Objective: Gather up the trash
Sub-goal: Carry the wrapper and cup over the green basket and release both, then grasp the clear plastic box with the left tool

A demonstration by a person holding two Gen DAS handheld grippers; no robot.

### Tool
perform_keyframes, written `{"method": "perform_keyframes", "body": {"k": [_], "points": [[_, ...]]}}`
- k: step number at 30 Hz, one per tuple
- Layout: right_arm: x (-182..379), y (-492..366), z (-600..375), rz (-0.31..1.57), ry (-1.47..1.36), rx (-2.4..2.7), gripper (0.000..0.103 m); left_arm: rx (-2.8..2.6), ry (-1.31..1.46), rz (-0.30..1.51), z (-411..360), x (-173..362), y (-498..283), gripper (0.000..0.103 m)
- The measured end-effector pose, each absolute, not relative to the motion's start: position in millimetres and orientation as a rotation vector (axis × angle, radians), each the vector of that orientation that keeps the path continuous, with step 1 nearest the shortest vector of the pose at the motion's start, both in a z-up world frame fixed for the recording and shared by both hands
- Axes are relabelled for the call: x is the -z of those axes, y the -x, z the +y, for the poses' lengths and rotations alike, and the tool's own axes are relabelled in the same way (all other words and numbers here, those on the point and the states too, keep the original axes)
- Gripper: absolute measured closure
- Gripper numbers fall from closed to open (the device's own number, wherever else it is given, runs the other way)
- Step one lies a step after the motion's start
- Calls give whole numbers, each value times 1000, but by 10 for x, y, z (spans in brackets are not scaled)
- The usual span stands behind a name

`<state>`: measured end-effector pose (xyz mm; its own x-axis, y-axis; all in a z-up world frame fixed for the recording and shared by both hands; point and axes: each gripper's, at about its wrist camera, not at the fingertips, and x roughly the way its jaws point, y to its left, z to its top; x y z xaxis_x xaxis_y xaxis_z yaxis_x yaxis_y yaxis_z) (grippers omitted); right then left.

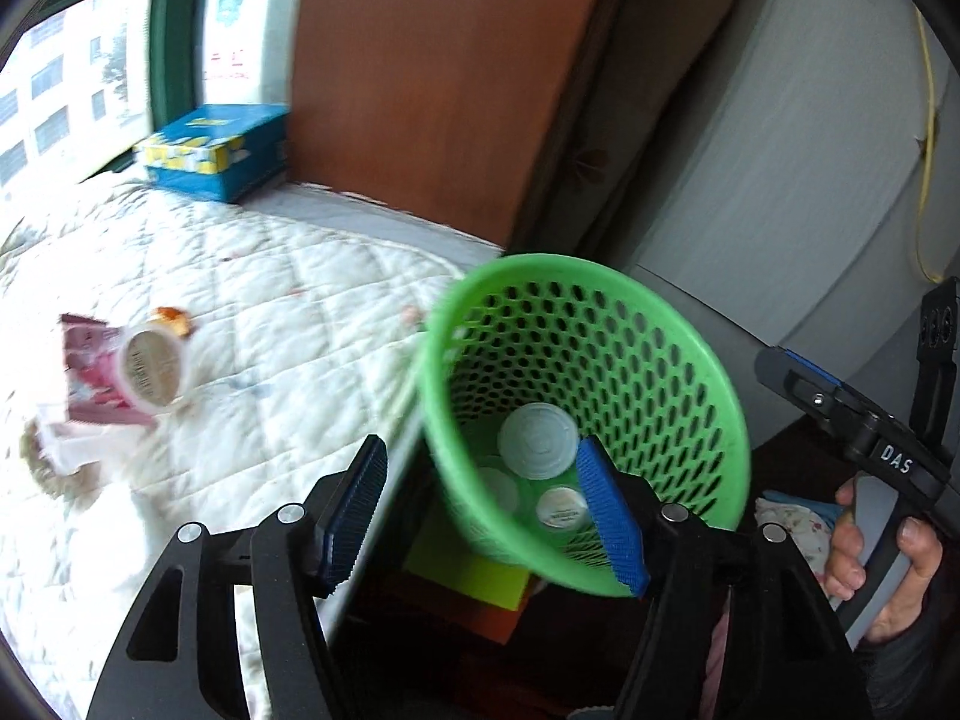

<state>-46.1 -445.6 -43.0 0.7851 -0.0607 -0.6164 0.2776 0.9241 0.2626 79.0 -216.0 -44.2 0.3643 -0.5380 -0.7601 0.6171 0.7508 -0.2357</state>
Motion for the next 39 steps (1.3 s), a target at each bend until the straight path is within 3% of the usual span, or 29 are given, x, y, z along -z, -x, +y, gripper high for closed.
{"method": "perform_keyframes", "body": {"k": [12, 15, 20, 29, 39], "points": [[366, 196, -3987, 657, -310, 72, 13, 419, 0, 958, -960, 701, -1093, 39], [354, 135, -3864, 660, -295, 45, 13, 359, 4, 966, -725, 816, -1137, 24], [384, 33, -3727, 678, -288, 12, 13, 288, 12, 1003, -460, 1006, -1173, 22], [479, -115, -3551, 707, -283, -36, 13, 170, 182, 1058, -474, 1182, -1234, 11], [585, -213, -3569, 724, -305, -64, 13, -46, 221, 1088, -598, 1386, -1362, 11]]}}
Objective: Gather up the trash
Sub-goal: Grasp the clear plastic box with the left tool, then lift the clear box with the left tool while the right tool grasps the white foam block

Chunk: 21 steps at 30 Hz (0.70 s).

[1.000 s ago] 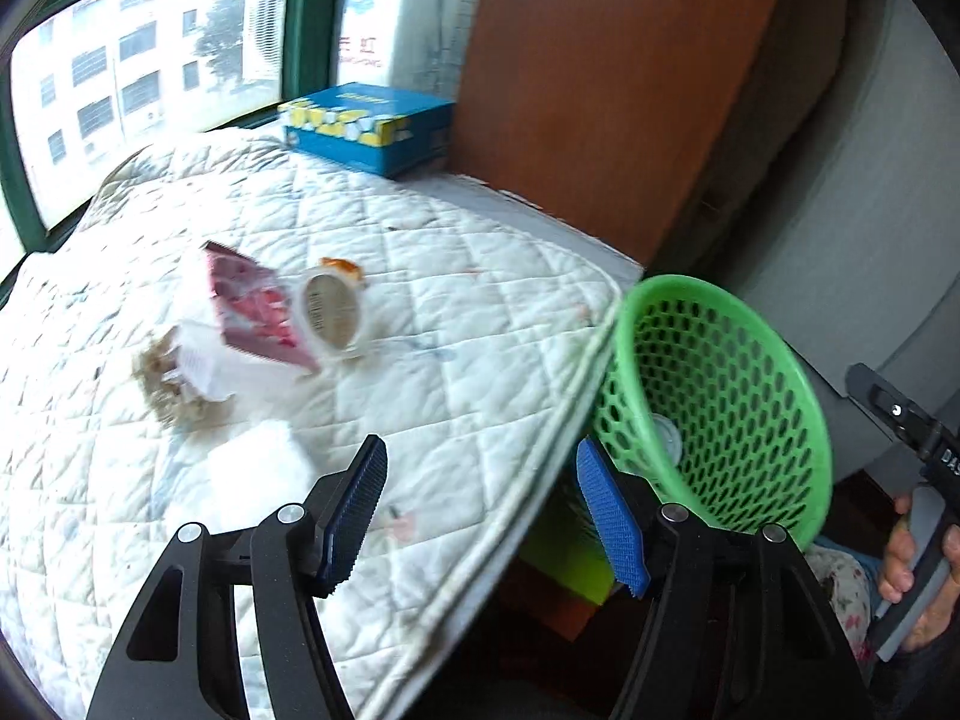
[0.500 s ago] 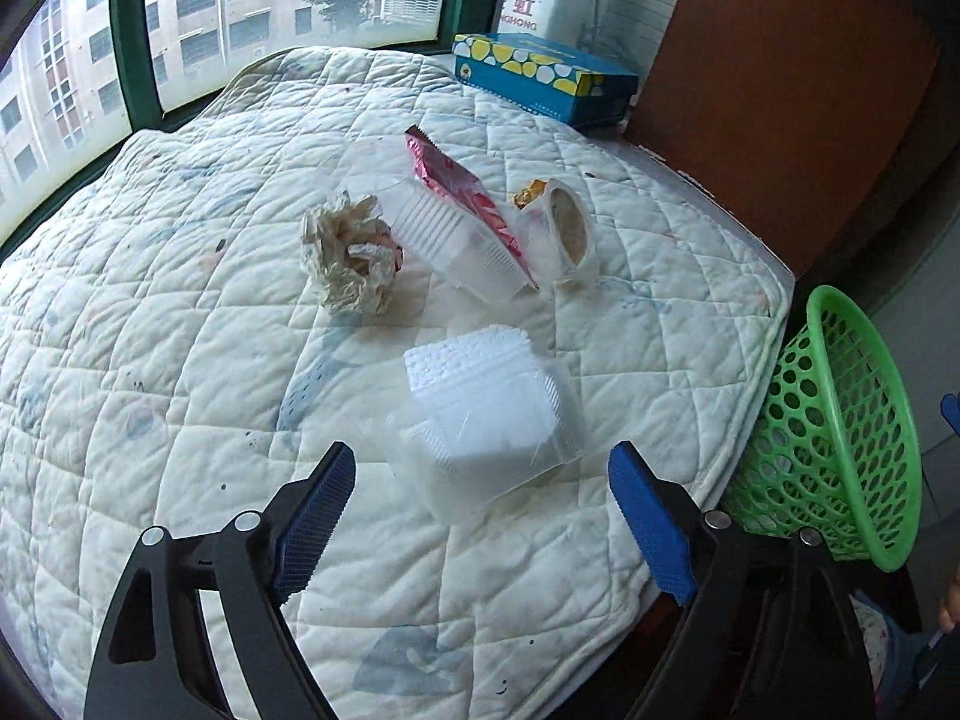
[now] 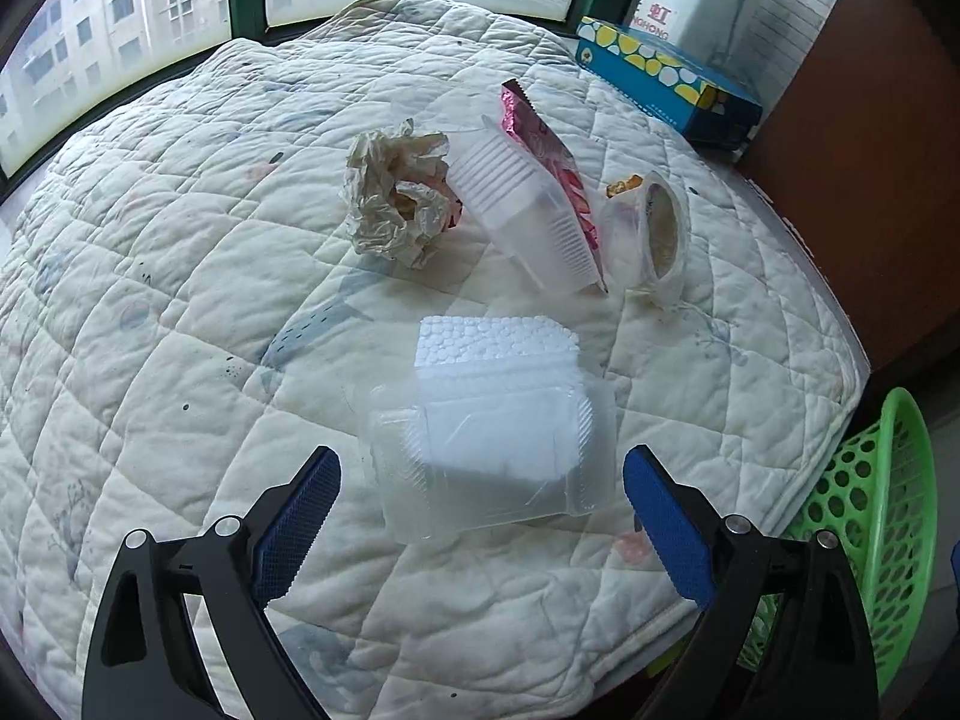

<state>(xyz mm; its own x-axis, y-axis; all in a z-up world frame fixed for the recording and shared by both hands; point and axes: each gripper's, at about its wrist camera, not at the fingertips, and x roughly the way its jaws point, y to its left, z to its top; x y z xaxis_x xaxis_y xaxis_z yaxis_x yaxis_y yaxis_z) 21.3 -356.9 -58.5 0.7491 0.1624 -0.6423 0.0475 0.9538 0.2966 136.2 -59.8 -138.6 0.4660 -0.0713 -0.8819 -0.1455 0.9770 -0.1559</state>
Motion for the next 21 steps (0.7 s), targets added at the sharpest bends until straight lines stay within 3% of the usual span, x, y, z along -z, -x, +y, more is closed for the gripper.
{"method": "perform_keyframes", "body": {"k": [7, 9, 21], "points": [[627, -247, -3535, 734, -311, -77, 13, -86, 238, 1093, -597, 1458, -1431, 12], [631, -254, -3524, 735, -310, -79, 13, -65, 235, 1087, -616, 1458, -1427, 23], [634, -291, -3412, 744, -296, -99, 13, 56, 243, 1071, -452, 1276, -1228, 23]]}}
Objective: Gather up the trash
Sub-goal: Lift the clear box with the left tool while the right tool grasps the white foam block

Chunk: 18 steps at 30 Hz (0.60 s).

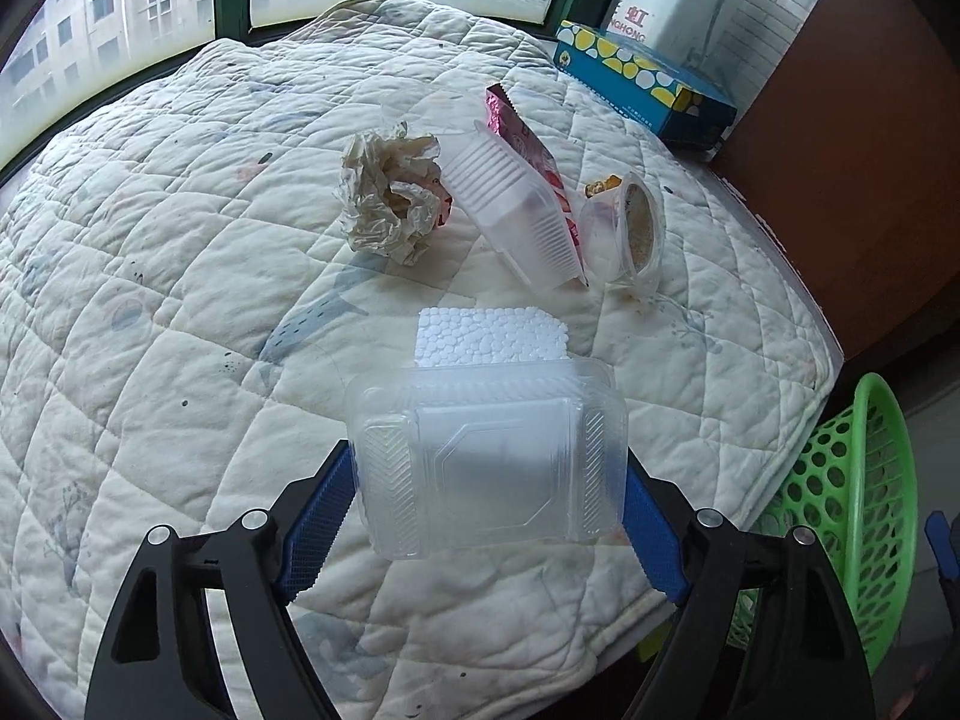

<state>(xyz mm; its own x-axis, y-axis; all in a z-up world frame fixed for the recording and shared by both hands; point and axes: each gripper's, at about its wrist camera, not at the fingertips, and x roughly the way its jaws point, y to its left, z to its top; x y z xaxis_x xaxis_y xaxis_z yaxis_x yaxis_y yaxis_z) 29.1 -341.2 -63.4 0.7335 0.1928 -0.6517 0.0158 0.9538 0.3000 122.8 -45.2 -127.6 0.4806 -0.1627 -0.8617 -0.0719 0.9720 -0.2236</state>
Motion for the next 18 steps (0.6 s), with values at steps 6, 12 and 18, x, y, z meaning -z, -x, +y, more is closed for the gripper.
{"method": "perform_keyframes", "body": {"k": [6, 12, 18], "points": [[662, -372, -3182, 763, -264, -143, 13, 54, 206, 1020, -149, 1019, -1057, 23], [695, -519, -2805, 786, -209, -210, 13, 11, 235, 973, 310, 808, -992, 23], [810, -719, -2302, 829, -134, -292, 13, -33, 241, 937, 648, 684, -940, 23]]}}
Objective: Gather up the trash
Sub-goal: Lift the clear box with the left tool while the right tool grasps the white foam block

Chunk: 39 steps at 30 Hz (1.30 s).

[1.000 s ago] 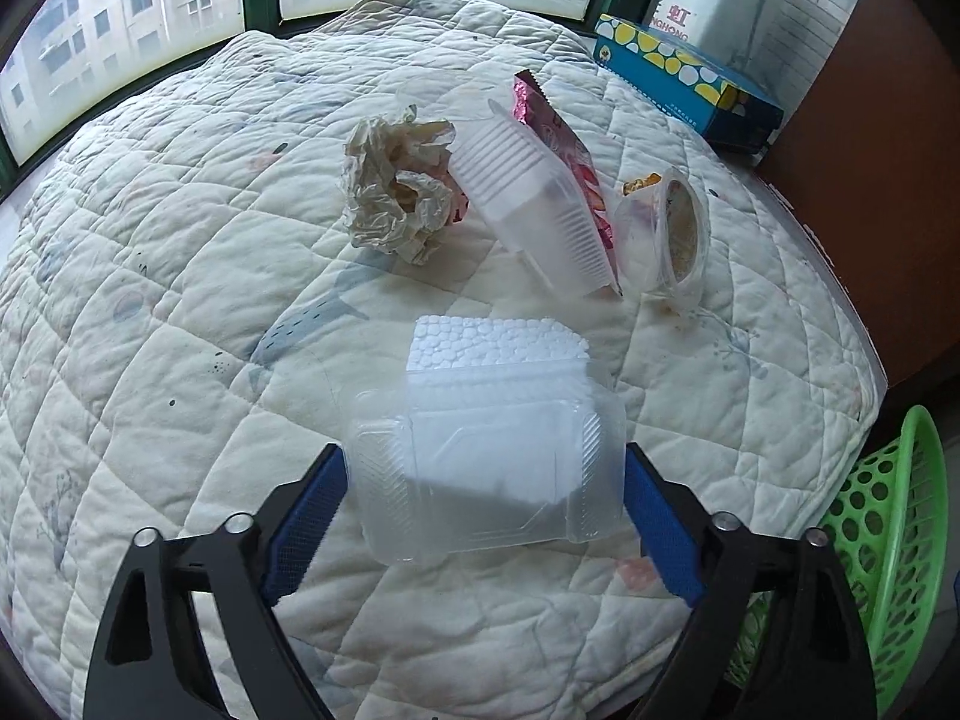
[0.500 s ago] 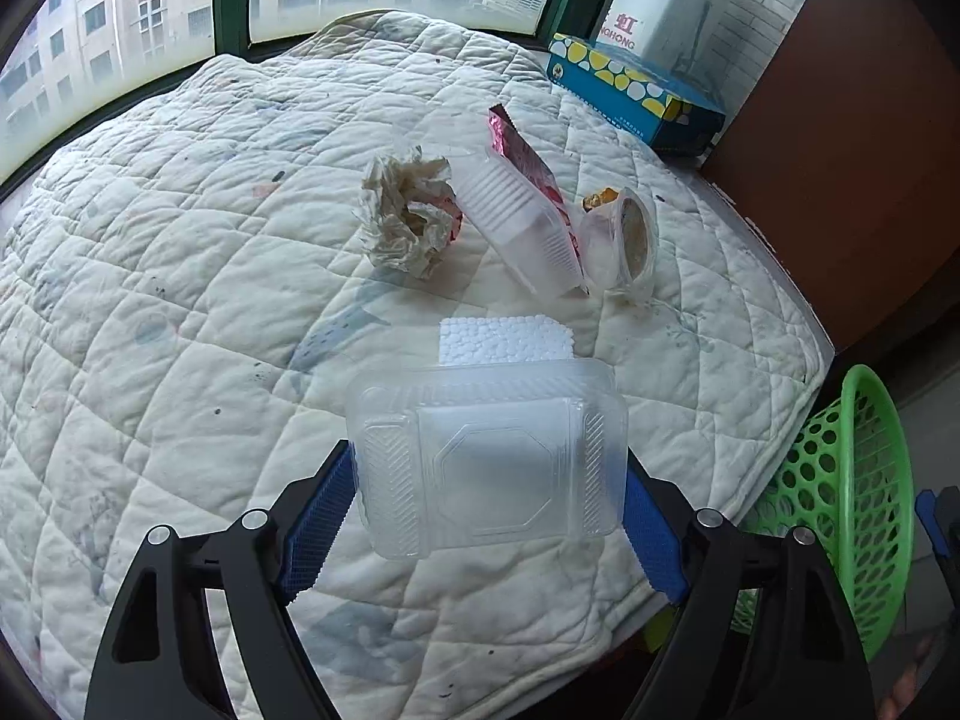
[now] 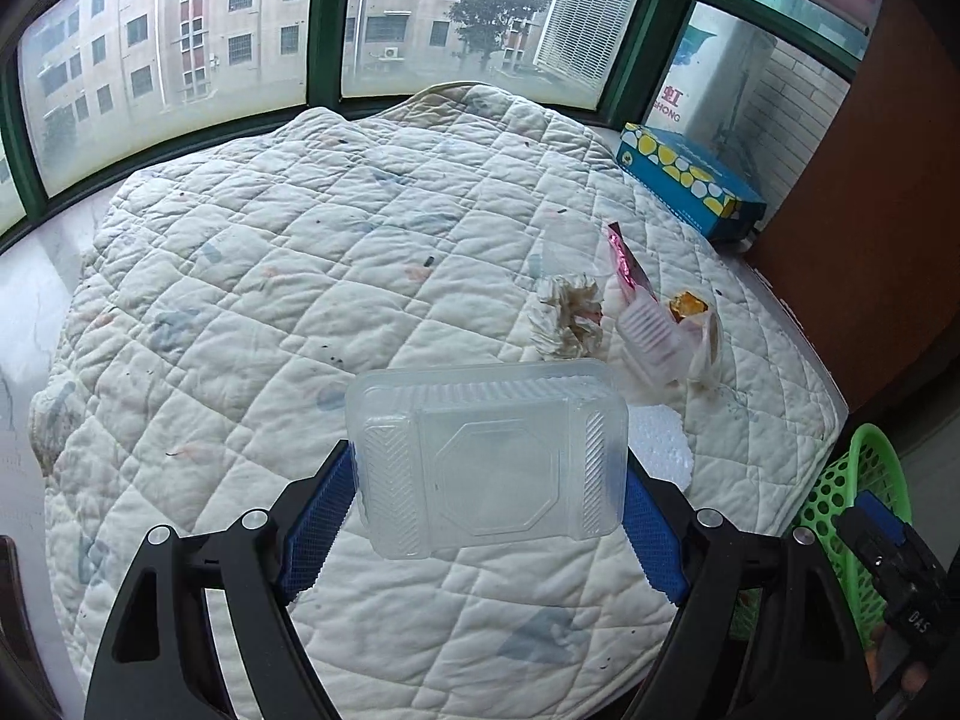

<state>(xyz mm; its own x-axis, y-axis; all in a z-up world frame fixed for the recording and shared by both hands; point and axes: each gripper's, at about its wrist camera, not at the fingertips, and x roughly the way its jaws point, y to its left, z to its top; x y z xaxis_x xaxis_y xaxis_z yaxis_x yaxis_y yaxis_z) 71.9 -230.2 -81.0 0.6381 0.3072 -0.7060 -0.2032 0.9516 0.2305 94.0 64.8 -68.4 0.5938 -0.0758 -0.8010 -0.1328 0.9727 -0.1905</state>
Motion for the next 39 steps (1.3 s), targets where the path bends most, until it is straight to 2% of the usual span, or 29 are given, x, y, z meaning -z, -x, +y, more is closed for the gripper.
{"method": "perform_keyframes", "body": {"k": [9, 21, 27, 29, 39], "points": [[1018, -1034, -1614, 886, -71, -372, 14, -85, 264, 918, 1023, 658, -881, 23], [1359, -1448, -1098, 965, -35, -351, 20, -101, 290, 921, 1239, 736, -881, 23], [1514, -1551, -988, 992, 30, -298, 31, -106, 301, 930, 1273, 773, -890, 23], [1543, -1559, -1002, 996, 46, -281, 38, -105, 300, 929, 1273, 774, -890, 23], [1442, -1447, -1126, 976, 24, -307, 38, -82, 290, 916, 1138, 688, -900, 23]]}}
